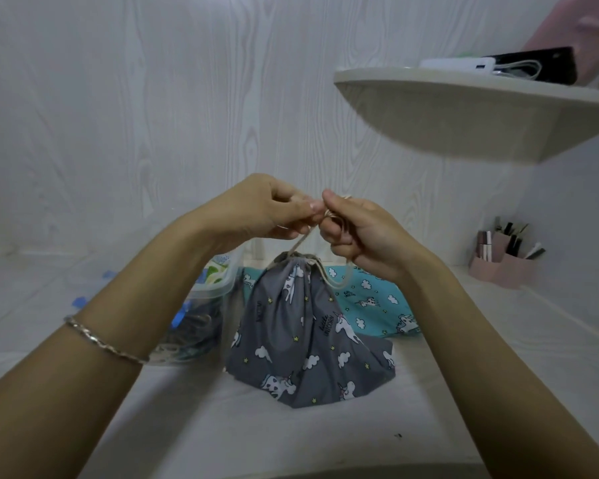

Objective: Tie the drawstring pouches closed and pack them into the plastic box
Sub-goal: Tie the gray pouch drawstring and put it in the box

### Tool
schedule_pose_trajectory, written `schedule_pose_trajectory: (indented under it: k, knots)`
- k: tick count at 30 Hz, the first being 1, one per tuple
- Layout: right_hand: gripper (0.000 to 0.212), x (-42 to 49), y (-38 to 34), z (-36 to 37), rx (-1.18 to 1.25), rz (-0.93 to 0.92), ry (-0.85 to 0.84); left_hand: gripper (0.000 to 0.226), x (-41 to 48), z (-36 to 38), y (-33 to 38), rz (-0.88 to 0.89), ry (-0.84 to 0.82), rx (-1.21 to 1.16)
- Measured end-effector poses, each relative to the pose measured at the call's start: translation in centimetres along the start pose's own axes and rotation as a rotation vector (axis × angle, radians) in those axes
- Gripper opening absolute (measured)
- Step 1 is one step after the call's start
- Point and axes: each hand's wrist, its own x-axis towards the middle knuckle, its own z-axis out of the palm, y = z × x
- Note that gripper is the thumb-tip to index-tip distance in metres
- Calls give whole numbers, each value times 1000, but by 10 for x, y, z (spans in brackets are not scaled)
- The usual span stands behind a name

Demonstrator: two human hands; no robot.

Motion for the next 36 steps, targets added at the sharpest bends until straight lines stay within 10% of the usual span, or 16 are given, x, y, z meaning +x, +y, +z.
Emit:
schedule_pose_trajectory:
  k: [10,16,22,29,36]
  knots:
    - [28,2,5,15,-153,-262,312,23,2,-3,-7,13,330,-198]
    - [25,1,-2,15,-297,-222,341,34,2,6,2,-74,205,-1038]
    - [15,-4,-10,18,-362,-236,398,45,-3,17,2,-20,57,274]
    - [22,-11,-25,1,-373,124,166,30,-1,13,-4,-188,41,-238]
    - [28,-18,-22,0,-656,-74,188,38,1,17,0,-218,84,-167]
